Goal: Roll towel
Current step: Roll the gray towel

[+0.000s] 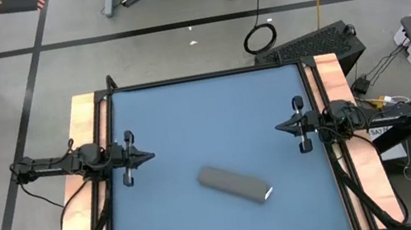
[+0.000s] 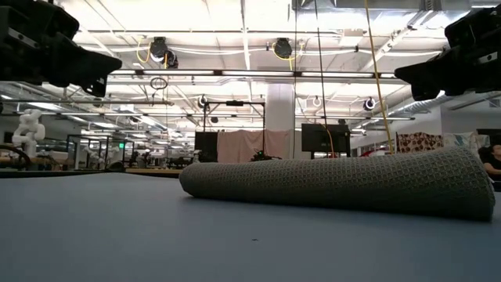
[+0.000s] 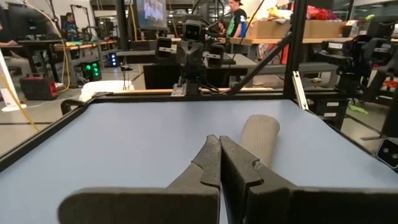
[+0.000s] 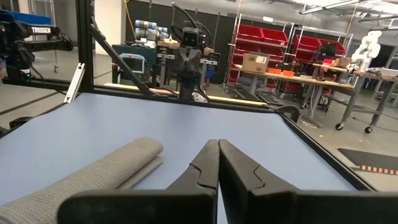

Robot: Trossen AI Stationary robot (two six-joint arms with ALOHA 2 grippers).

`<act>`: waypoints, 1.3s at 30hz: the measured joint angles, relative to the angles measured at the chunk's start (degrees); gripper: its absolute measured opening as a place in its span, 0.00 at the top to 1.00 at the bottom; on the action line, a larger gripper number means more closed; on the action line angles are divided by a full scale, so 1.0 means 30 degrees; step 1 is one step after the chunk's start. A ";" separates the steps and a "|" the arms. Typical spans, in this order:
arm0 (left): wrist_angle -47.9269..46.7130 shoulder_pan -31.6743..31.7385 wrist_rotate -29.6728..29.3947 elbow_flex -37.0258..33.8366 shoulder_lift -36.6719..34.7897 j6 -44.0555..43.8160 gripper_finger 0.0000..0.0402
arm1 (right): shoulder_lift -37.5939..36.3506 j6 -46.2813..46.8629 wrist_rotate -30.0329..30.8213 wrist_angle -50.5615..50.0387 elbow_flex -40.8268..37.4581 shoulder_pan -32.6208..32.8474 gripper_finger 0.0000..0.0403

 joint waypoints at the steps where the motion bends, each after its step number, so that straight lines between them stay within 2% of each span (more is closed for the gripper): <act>1: -0.0006 -0.0007 -0.0020 0.0000 0.0000 0.0000 1.00 | 0.0000 0.0000 0.0000 0.0000 0.0000 0.0000 1.00; 10: 0.0006 -0.0007 -0.0109 0.0000 0.0000 0.0036 0.95 | 0.0000 0.0000 0.0007 -0.0007 0.0000 0.0000 1.00; 17: 0.0037 -0.0007 -0.0154 -0.0007 0.0000 0.0029 0.94 | 0.0000 0.0000 0.0007 -0.0015 0.0000 0.0000 1.00; 24: 0.0247 0.0013 -0.1575 -0.0007 0.0000 0.0501 0.99 | 0.0000 0.0000 0.0011 -0.0015 0.0000 0.0000 1.00; 39: 0.0204 0.0008 -0.1452 -0.0007 0.0000 0.0790 0.99 | 0.0000 0.0000 0.0015 -0.0015 0.0000 0.0004 1.00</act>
